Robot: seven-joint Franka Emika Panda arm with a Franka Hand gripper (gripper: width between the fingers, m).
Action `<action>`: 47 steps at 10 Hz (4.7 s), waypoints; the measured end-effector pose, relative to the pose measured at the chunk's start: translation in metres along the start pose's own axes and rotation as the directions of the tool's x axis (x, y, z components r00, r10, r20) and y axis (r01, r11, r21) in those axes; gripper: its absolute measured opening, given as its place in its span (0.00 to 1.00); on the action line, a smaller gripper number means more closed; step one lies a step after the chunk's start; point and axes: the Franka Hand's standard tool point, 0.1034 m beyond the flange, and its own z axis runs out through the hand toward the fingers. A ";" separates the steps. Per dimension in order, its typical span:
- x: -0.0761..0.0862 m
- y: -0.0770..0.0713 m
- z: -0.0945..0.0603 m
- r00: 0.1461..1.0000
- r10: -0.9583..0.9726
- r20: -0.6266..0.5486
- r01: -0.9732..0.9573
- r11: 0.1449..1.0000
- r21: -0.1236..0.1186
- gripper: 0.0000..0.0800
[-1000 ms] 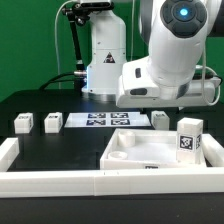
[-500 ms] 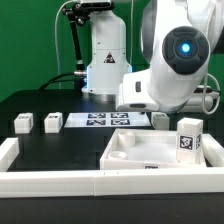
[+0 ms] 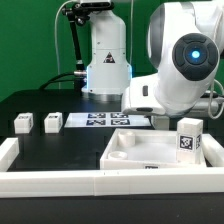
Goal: Assemble square table
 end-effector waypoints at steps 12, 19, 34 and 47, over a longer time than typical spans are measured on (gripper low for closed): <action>0.010 0.006 0.001 0.999 0.017 -0.044 -0.016 1.000 0.011 0.36; -0.030 0.040 -0.059 0.999 0.051 -0.008 -0.050 0.996 0.079 0.36; 0.000 0.062 -0.128 0.582 0.043 -0.812 0.022 0.997 0.069 0.37; 0.009 0.082 -0.180 0.301 0.053 -0.952 0.004 0.998 0.057 0.37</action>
Offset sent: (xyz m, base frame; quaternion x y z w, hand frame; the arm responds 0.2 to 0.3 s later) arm -0.0071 0.0030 0.0026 -0.0021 0.0089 -0.0045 0.9999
